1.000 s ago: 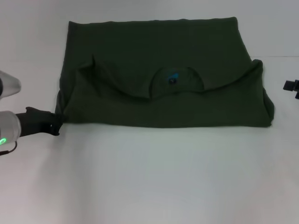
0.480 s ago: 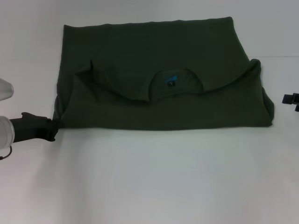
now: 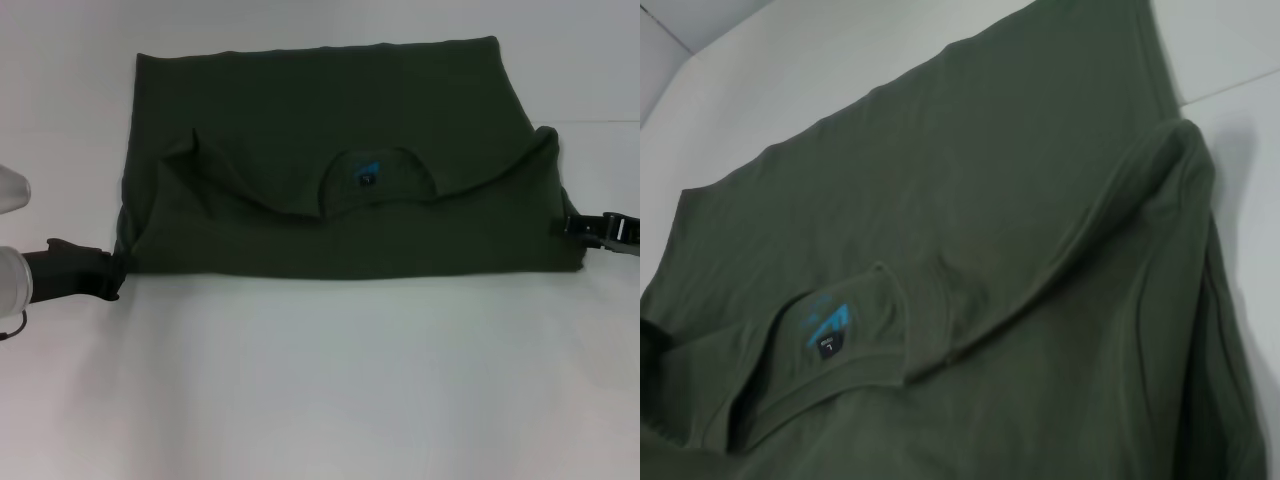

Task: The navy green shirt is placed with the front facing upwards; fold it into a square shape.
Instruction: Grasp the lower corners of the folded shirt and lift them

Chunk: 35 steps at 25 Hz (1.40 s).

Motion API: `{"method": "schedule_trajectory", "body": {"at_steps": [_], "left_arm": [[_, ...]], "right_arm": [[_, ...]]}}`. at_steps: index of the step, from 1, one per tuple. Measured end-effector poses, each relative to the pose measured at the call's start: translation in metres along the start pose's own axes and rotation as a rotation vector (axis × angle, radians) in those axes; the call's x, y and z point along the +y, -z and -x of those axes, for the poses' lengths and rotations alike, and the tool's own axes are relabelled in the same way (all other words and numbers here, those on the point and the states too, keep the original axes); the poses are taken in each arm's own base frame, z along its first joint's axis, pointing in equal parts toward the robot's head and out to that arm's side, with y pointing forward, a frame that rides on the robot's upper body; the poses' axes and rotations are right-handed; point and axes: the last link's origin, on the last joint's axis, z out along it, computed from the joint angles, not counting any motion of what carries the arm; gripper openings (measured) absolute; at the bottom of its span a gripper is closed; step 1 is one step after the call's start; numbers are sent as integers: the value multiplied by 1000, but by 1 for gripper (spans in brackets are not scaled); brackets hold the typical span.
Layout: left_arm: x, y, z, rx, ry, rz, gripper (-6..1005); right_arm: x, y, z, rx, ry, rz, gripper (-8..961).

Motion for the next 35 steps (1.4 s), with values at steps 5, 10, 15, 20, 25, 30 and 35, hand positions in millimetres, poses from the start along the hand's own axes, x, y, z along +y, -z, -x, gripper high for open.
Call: {"method": "schedule_trajectory", "body": {"at_steps": [5, 10, 15, 20, 25, 30, 35], "left_arm": [[0, 0, -1, 1, -1, -1, -2], [0, 0, 0, 0, 1, -1, -2], [0, -1, 0, 0, 2, 1, -2], [1, -1, -1, 1, 2, 1, -1], [1, -1, -1, 1, 3, 2, -2], [1, 0, 0, 1, 10, 7, -2], [5, 4, 1, -3, 39, 46, -2]], "right_arm": [[0, -2, 1, -11, 2, -15, 704], [0, -6, -1, -13, 3, -25, 703], [5, -15, -6, -4, 17, -35, 704], [7, -18, -8, 3, 25, -39, 596], [7, -18, -8, -2, 33, -35, 414], [6, -15, -8, -6, 35, -33, 262], [4, -8, -6, -7, 52, -4, 157]]}}
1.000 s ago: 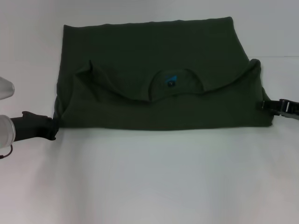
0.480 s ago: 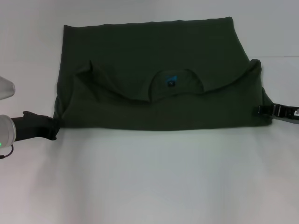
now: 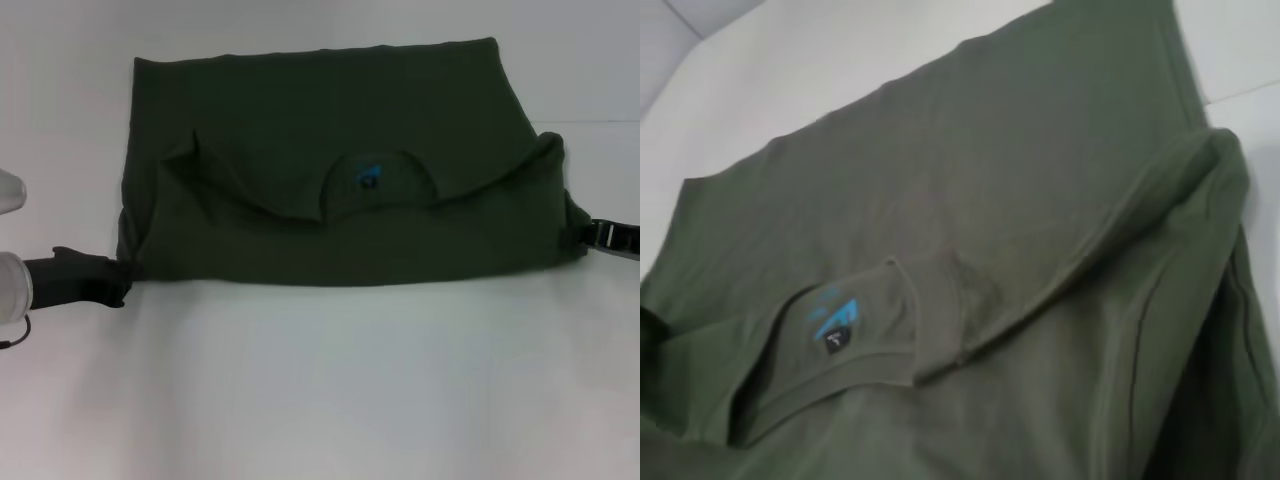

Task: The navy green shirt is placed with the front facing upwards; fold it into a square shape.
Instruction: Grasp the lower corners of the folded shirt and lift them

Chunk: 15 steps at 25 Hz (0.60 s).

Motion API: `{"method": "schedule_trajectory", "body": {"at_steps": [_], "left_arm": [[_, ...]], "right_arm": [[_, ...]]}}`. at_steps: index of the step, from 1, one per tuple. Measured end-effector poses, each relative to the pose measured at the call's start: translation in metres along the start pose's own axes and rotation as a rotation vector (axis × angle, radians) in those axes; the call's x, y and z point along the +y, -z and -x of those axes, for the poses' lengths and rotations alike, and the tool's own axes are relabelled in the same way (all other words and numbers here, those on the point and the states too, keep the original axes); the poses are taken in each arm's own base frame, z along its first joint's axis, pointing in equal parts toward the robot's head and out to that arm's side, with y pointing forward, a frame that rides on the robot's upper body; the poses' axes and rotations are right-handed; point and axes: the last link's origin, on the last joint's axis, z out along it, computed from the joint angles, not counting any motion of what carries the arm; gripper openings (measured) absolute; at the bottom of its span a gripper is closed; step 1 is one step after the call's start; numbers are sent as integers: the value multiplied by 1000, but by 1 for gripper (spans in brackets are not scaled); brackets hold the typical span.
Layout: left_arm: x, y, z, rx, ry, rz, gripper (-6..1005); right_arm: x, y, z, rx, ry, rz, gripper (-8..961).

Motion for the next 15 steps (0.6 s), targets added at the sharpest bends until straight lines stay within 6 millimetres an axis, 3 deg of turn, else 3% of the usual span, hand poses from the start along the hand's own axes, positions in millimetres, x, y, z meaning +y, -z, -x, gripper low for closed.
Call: {"method": "schedule_trajectory", "body": {"at_steps": [9, 15], "left_arm": [[7, 23, 3, -12, 70, 99, -1], [9, 50, 14, -14, 138, 218, -1]], "right_arm": [[-5, 28, -8, 4, 13, 74, 15], [-15, 58, -30, 18, 16, 130, 21]]}}
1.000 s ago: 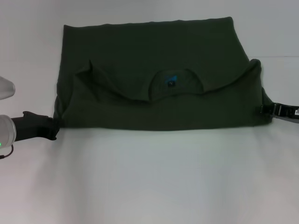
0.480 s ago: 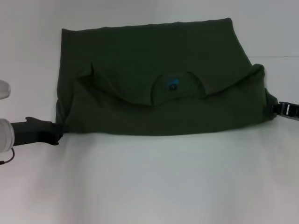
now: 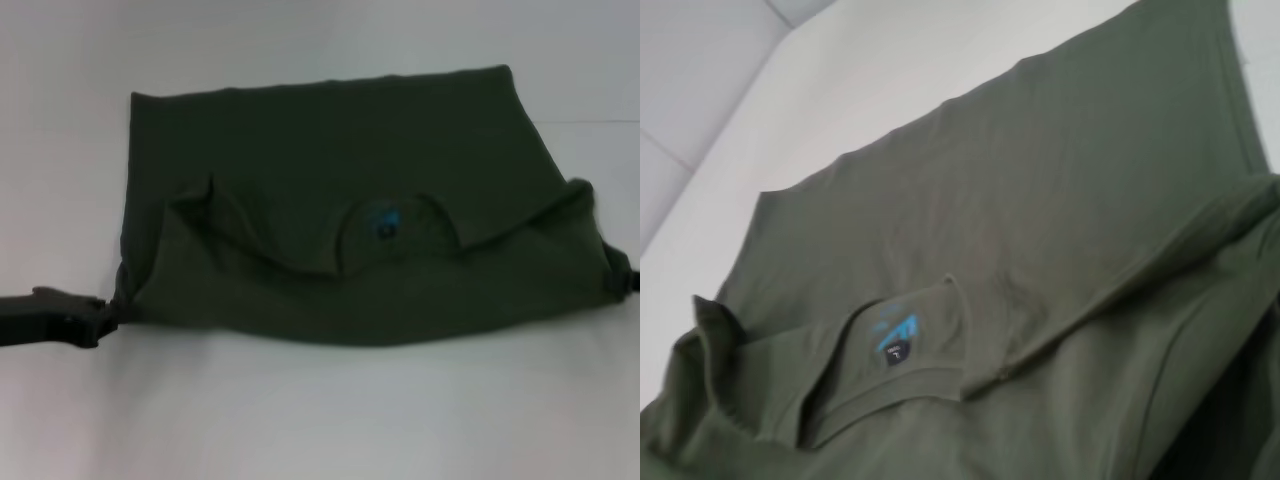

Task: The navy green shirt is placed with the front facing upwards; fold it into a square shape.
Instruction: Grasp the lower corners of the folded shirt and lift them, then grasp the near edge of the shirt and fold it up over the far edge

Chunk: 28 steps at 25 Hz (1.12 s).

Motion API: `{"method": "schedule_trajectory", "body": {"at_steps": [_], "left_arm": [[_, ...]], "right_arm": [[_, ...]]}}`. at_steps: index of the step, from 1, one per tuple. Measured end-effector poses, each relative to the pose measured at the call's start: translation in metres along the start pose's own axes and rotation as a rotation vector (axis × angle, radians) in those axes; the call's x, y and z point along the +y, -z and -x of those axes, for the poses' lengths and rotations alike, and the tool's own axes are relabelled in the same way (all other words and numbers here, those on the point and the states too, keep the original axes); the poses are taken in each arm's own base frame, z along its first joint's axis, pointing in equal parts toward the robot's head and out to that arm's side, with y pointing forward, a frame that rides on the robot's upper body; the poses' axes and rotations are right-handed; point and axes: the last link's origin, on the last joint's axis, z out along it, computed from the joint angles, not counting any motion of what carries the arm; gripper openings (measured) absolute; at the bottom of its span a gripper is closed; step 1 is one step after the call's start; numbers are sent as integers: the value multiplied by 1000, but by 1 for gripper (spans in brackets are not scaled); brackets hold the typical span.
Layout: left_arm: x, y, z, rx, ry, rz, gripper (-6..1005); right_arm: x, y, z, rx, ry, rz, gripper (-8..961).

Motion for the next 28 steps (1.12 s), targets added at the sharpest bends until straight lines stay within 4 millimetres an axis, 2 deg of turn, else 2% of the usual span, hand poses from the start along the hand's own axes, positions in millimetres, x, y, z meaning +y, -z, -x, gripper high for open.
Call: {"method": "schedule_trajectory", "body": {"at_steps": [1, 16, 23, 28], "left_arm": [[4, 8, 5, -5, 16, 39, -1], [34, 42, 32, -38, 96, 289, -2], [40, 61, 48, -52, 145, 340, -2], [39, 62, 50, -60, 153, 340, -1]], "right_arm": [[0, 6, -6, 5, 4, 23, 22], [-2, 84, -83, 73, 10, 176, 39], [3, 107, -115, 107, 21, 230, 46], [3, 113, -119, 104, 23, 232, 51]]}}
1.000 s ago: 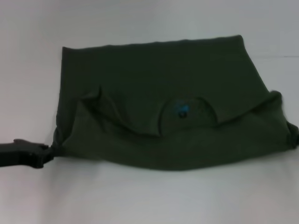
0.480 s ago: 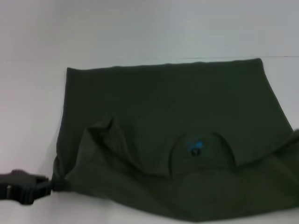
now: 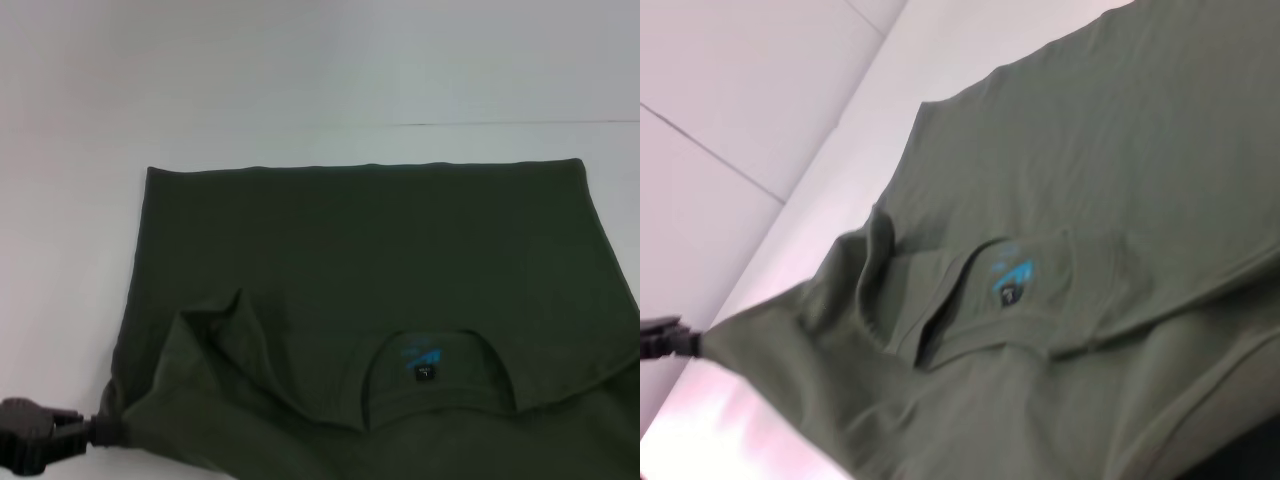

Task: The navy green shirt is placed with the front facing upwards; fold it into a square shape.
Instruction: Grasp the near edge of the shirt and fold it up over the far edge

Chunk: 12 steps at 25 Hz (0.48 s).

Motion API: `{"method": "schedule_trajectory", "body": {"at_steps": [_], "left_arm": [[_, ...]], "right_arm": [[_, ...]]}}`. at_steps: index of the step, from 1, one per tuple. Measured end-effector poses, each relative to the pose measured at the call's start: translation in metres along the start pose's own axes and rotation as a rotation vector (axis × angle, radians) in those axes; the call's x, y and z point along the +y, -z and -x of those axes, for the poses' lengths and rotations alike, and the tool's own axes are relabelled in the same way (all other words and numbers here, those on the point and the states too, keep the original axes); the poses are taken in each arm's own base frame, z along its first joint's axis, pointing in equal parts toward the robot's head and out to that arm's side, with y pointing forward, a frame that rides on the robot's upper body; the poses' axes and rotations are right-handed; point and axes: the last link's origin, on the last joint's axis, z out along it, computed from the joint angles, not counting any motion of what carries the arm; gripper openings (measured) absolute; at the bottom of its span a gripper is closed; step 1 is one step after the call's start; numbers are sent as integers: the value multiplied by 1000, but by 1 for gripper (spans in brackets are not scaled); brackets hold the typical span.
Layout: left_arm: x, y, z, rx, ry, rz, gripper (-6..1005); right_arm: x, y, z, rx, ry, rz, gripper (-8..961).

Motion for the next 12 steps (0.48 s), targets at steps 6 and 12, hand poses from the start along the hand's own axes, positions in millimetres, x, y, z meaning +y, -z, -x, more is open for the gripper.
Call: {"method": "schedule_trajectory", "body": {"at_steps": [6, 12], "left_arm": [[-17, -4, -30, 57, -25, -66, -1], [-36, -13, -77, 137, -51, -140, -2]], "right_arm": [[-12, -6, 39, -106, 49, -58, 58], [-24, -30, 93, -184, 117, -129, 64]]}}
